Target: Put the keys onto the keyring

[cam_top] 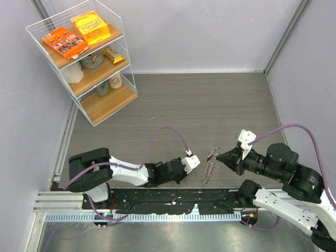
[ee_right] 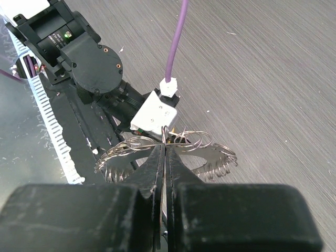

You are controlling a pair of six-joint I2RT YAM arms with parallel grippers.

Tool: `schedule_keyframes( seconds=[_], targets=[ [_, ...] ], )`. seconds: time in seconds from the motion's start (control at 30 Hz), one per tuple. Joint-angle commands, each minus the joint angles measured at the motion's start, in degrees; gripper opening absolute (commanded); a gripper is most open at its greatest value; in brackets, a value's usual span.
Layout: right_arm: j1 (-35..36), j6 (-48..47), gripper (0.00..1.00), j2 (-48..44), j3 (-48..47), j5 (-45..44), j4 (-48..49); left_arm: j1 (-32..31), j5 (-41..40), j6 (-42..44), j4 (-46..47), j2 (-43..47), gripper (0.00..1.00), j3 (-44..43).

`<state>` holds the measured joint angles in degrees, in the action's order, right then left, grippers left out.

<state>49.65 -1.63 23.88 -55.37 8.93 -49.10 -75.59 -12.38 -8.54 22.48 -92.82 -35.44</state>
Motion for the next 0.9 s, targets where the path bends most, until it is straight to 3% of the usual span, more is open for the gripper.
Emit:
schedule_keyframes(
  seconds=[0.0,0.57,0.87],
  targets=[
    [0.01,0.49,0.05,0.29,-0.26,0.56,4.01,-0.26,0.34,0.89,1.95,4.65,0.00,0.81],
    [0.01,-1.80,0.05,1.69,-1.22,4.43,4.01,-0.26,7.10,2.65,1.52,23.99,0.00,4.85],
    [0.10,-2.59,0.05,2.75,-1.75,5.66,4.10,0.71,11.76,4.40,-3.66,35.85,0.00,3.54]
  ],
)
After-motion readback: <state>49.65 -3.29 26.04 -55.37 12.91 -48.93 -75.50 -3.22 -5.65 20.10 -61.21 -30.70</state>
